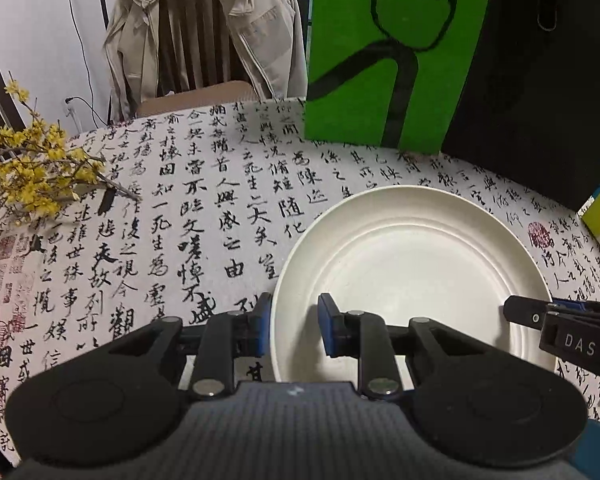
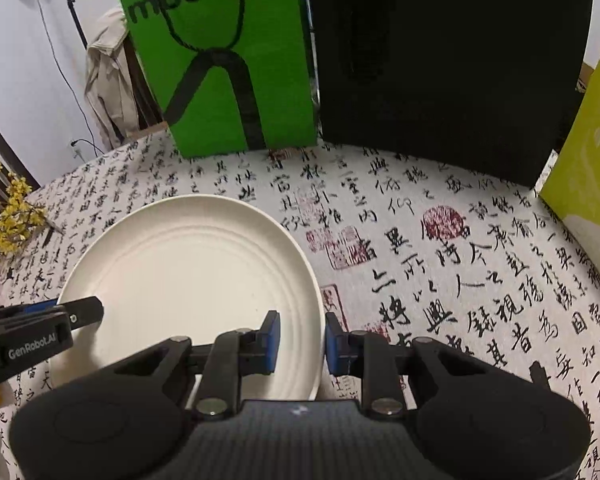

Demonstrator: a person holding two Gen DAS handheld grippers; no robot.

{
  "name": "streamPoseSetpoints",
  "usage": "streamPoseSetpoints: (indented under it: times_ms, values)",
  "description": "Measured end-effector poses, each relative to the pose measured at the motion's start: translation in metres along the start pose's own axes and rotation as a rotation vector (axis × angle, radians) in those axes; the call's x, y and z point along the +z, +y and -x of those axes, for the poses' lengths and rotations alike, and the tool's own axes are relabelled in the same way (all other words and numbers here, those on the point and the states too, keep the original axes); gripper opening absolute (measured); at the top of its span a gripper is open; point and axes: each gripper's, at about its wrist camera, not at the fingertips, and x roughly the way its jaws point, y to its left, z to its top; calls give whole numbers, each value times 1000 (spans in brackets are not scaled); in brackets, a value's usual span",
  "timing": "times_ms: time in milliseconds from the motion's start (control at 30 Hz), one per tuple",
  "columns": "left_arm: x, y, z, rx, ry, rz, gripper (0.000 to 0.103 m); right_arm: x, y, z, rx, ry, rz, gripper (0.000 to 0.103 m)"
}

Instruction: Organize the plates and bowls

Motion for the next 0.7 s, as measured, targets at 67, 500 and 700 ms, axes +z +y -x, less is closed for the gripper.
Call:
streamPoseSetpoints:
  times_ms: [67,500,700]
  values:
    - [1,0,3,4,-8,-1,25,1,2,4,3,-18,10,21]
    - [3,5,19,4,-39,5,25,1,7,23,23,-59,14,17]
    - [3,8,26,-7,-43,9,25,0,3,33,52,-73,-7,13]
